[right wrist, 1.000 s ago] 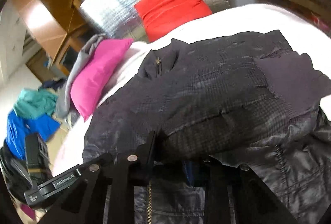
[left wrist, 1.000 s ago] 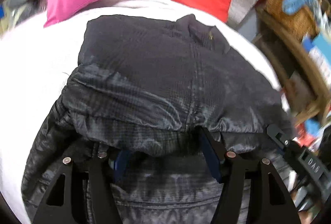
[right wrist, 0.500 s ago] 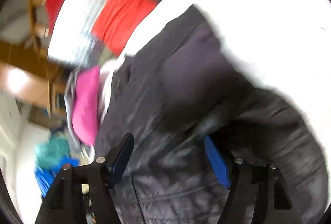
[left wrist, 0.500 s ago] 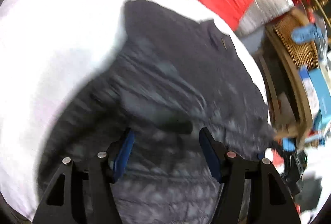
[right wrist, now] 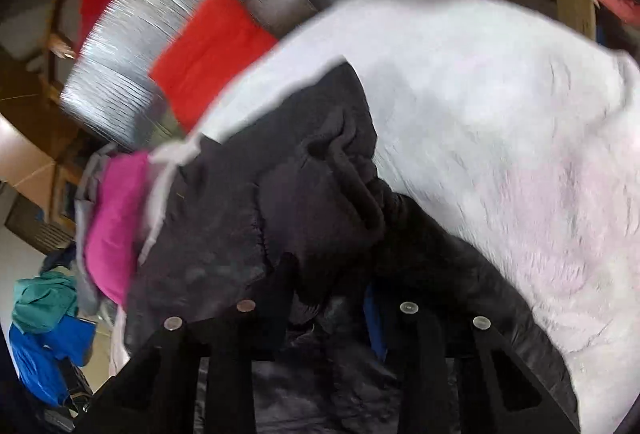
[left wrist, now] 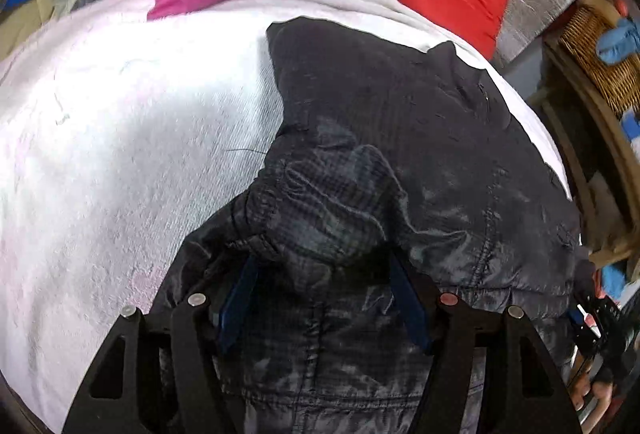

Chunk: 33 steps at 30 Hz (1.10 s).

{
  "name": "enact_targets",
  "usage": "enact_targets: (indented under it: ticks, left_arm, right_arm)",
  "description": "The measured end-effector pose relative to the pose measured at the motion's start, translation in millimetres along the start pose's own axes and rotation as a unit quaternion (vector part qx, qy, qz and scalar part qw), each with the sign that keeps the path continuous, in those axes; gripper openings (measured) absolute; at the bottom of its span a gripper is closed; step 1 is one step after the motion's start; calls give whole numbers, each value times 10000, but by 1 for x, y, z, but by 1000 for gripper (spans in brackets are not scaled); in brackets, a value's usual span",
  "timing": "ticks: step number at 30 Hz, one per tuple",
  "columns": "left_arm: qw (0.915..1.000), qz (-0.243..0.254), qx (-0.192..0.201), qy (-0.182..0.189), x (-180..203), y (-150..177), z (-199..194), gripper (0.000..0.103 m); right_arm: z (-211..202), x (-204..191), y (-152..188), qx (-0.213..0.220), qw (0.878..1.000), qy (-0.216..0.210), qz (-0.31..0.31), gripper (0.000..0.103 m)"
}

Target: Fold large clothes

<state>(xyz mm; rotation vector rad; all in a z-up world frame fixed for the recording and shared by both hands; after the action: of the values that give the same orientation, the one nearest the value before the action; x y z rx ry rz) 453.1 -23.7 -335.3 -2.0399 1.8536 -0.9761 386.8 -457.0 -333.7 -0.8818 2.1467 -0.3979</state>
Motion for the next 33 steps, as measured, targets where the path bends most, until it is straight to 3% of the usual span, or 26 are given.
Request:
enact_targets:
  ticks: [4,6,7,11,19,25,33]
  left_arm:
    - [9999,162,-8,-9,7,7,-5,67]
    - [9991,407,64,-31,12,14,-15,67]
    - [9985,536,116,-43,13,18,-20,67]
    - [9915,1173,543,-157,33,32,-46,67]
    - [9743,1801,1318,-290,48,54,-102,67]
    - [9689,1909,1542,-312,52,49,-113,67]
    - [9701,1900,1457,-404,49,45,-113,67]
  right_arm:
    - [-13,-3,-5,-19,9997,-160,162,43]
    - [-26,-4,-1,-52,9996,-252,74,69]
    - [-31,-8,2,-75,9995,-293,-41,70]
    - [-48,-15,14,-63,9980,-351,-514,70]
    - [-87,-25,17,240,9955,-744,-536,70]
    - [-80,-44,22,197,9941,-943,-497,70]
    - [-60,-74,33,21,9910,-1186,-620,70]
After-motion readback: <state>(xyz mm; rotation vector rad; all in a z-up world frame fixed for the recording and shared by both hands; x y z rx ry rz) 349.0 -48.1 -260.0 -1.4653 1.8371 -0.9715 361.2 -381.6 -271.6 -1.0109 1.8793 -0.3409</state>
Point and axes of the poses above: each gripper's, at about its wrist camera, not at the fingertips, and z roughly the way its jaws point, x to its right, y to its underside, the point moved 7 cm from there along z, roughly the way its jaws point, and after that the axes turned 10 degrees about x, right-handed, at the moved point
